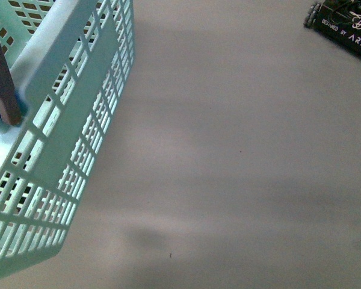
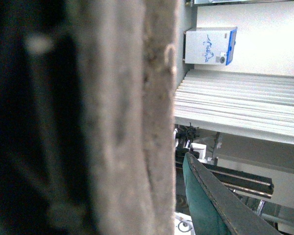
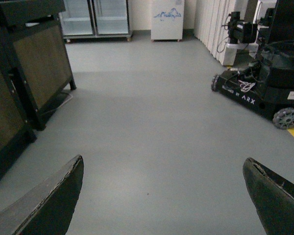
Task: Pick mango and avocado into basket
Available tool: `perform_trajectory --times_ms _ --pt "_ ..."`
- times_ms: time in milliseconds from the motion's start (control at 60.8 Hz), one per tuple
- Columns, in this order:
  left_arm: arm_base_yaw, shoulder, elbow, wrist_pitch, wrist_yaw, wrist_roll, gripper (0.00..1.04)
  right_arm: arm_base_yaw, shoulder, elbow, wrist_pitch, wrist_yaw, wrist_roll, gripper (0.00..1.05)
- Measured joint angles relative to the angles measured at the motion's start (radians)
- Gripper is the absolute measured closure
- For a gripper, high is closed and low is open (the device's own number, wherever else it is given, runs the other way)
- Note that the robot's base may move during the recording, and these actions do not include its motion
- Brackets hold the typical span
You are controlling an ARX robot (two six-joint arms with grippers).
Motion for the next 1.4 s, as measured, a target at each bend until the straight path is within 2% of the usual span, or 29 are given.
perform_trajectory --times_ms 1398 --pt "0.0 0.0 0.002 0.0 0.0 0.001 0.75 0.0 0.0 0.0 0.0 0.0 0.0 0.09"
